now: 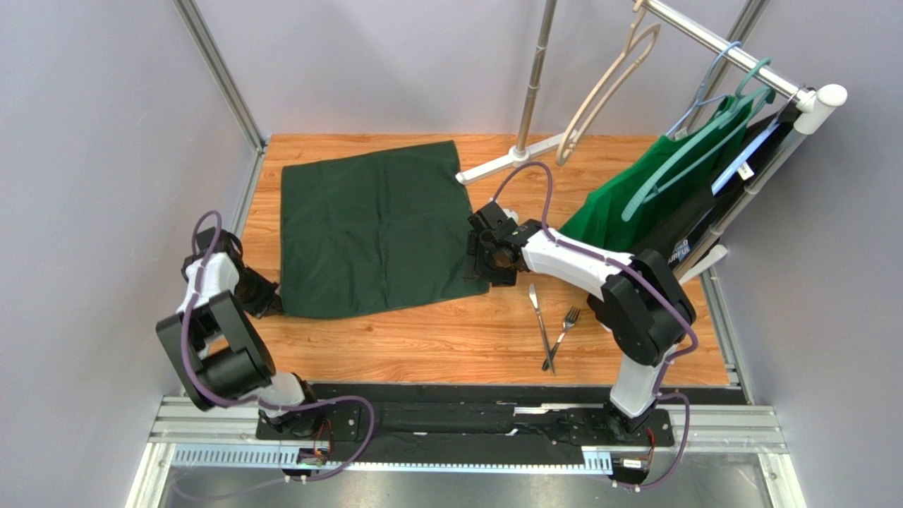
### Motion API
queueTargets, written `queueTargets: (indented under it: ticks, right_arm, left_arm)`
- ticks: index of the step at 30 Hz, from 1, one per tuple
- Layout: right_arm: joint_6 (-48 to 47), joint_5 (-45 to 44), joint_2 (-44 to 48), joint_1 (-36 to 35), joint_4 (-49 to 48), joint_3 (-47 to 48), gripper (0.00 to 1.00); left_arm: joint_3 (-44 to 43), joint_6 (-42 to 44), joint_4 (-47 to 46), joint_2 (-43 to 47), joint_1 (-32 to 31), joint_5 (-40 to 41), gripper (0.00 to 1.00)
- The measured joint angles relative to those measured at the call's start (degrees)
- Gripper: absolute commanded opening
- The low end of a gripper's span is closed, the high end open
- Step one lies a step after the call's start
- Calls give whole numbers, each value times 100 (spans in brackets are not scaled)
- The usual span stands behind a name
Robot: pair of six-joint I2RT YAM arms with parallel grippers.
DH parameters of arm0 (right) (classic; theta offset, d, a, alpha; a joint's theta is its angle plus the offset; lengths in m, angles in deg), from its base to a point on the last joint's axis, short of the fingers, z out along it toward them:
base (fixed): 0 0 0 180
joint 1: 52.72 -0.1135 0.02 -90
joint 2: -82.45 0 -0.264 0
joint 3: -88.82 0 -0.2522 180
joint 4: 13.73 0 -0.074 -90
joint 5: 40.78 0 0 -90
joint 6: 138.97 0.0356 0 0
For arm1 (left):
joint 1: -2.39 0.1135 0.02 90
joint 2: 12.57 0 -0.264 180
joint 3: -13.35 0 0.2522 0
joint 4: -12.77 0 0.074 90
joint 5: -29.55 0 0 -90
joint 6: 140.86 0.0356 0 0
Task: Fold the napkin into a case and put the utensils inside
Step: Flatten the napkin at the center of the board.
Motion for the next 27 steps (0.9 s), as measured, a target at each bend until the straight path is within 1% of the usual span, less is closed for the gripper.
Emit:
queueTargets:
  ticks: [3,7,14,18,20,24,26,27]
  right_arm:
    - [522,-129,-345,0,59,66,58]
    - [975,-402,-673,-9,232,297,58]
    - [1434,-852,-850,-114,527,494,56]
    - [1606,-1322,-1005,-387,793,697,53]
    - [1709,-1493,-1080,-522,942,778,47]
    - [1897,-1744,-1130,-621,1117,820,21]
    - [1991,-1744,-1132,-619,1137,824,5]
    - [2002,-1746,-1137,-619,1141,833,0]
  left_arm:
    - [7,-131,20,540,-55,-22,0]
    - [11,-221,66,964,-59,-7,0]
    - [59,-243,105,1158,-59,20,0]
    - [149,-304,103,1161,-63,-66,0]
    - [205,-341,96,1180,-63,-111,0]
    - [317,-407,94,1333,-63,-133,0]
    - [361,-448,90,1484,-63,-133,0]
    - [380,-459,76,1561,-63,-129,0]
